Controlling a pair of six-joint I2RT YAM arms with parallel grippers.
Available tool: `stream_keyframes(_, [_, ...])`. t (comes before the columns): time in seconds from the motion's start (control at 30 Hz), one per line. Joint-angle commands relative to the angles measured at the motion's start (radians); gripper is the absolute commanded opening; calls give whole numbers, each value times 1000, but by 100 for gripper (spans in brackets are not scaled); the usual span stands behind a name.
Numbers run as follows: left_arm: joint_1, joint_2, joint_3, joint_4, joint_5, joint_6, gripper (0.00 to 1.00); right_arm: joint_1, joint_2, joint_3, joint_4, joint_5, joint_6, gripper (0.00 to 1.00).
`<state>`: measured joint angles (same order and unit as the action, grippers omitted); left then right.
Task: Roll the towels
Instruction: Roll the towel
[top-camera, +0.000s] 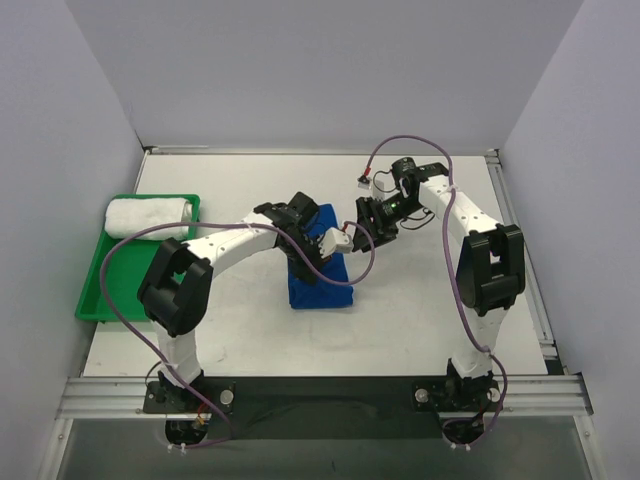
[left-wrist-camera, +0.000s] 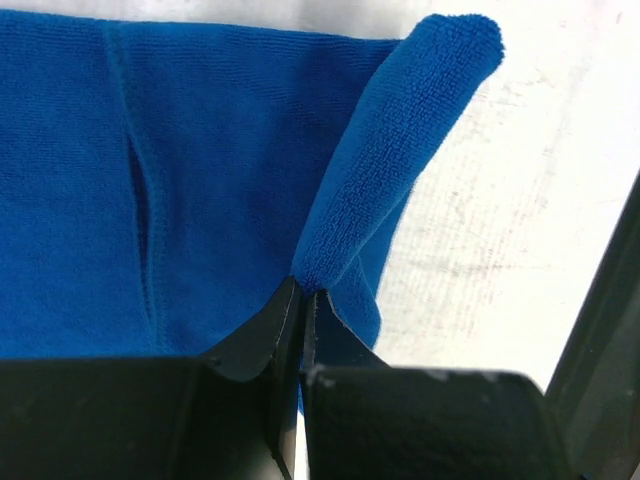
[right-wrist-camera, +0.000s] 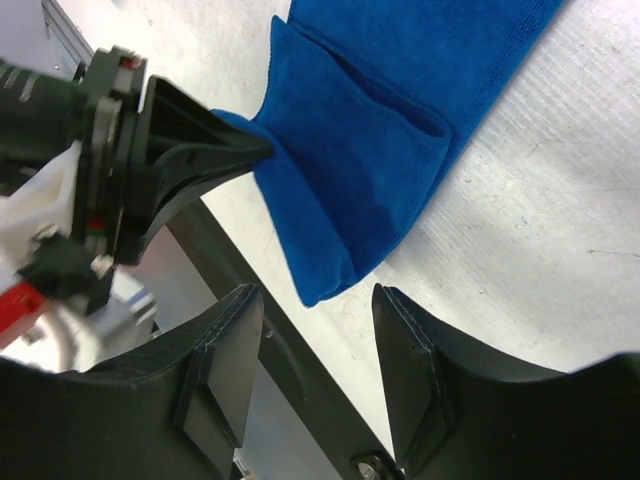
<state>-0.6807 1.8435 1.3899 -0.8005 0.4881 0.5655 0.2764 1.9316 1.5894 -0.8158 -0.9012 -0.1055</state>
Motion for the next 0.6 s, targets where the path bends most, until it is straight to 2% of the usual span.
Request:
stream_keyframes(0.0, [39,55,72,-13,72,36,0,3,-25,-16,-46,-44,3,47])
stream_keyframes(0.13, [90,106,141,-11,110,40,0,4,-16,-32,-46,-61,3,46])
stream_keyframes(0.43, [135,207,175,-8,136,60,3,9,44,-31,-37,-105,20,46])
stream_keyframes(0.57, [161,253,176,10,164,53,9,15,70,-37,-29,-175,39,35])
